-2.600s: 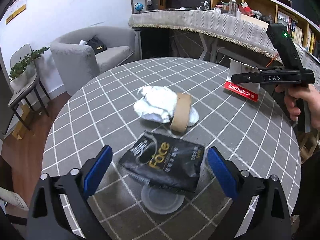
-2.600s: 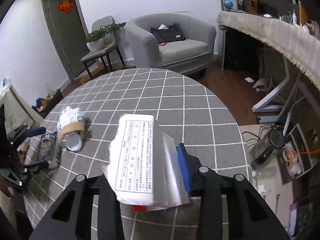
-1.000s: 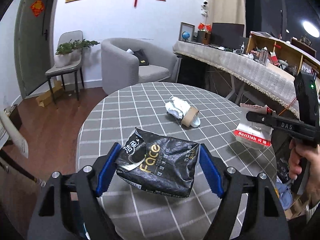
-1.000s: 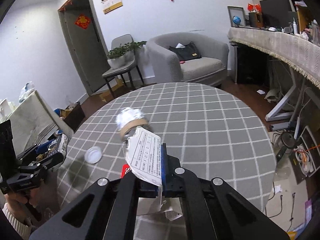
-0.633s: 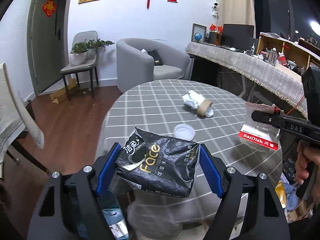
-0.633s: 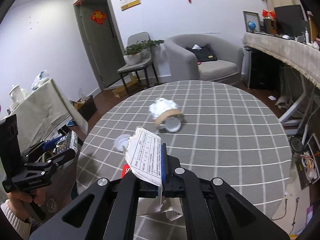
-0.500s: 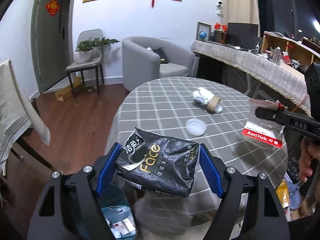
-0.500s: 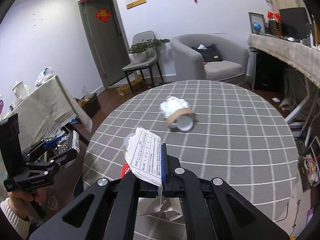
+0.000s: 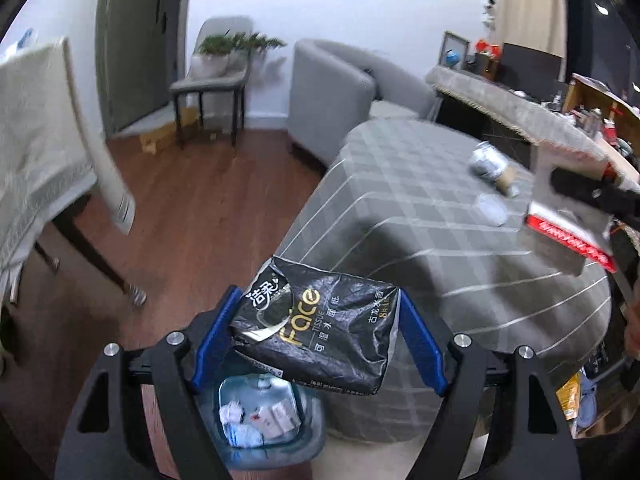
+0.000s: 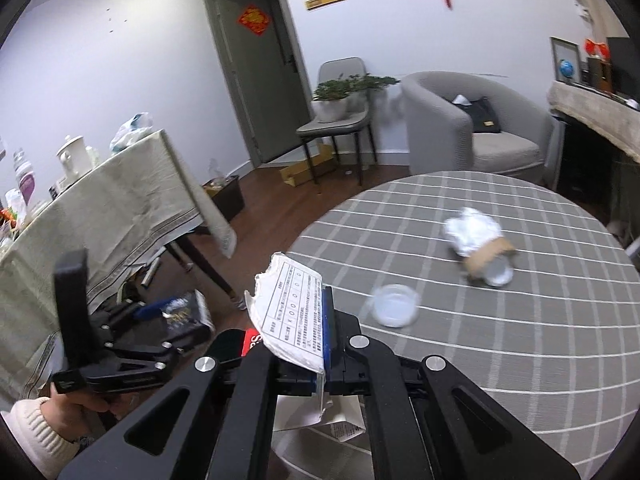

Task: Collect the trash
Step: 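Carry the black Face package with the left gripper over the teal bin and release it, then lower the white paper box into the teal bin and open the right gripper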

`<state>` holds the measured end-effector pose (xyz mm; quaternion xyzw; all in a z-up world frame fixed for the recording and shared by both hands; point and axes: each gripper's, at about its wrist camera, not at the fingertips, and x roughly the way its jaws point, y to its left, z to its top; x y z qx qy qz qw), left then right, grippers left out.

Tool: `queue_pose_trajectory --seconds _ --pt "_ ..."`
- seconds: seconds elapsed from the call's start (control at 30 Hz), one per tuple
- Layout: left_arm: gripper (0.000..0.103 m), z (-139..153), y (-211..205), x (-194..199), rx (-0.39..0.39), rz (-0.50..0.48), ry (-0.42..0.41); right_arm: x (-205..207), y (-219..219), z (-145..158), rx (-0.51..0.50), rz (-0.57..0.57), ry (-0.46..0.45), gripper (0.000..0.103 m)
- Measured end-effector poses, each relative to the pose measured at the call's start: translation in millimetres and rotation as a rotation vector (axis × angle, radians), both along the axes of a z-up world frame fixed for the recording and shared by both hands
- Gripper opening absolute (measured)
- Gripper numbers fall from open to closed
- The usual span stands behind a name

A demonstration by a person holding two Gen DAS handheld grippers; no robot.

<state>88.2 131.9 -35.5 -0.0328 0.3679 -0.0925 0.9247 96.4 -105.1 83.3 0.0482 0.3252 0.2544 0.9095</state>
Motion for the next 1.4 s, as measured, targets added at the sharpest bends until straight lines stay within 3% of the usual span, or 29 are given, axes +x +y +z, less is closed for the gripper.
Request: queue_pose_trajectory --seconds 0.4,0.47,0.8,1.03,1.4 --pt "0.080 -50.6 53.6 2.7 0.066 0.054 0.201 4.4 89.8 -15.0 -0.018 0.123 0.036 0.002" --pt "0.081 -58.1 61.8 2.9 0.047 0.054 0.233 4.4 105.0 -20.5 -0.027 0.142 0.047 0.002" --pt "0.091 -68.6 76.9 -0.8 0.060 0.035 0.284 10.6 151.6 -51.2 -0.084 0.193 0.112 0.002" --pt "0.089 -58.0 91.2 -5.4 0.036 0.057 0.247 13.7 172.8 -69.8 -0.118 0.209 0.147 0.002" --pt "0.080 -20.4 106.6 -17.6 0.008 0.109 0.089 15.2 204.5 -104.8 -0.205 0.255 0.216 0.002"
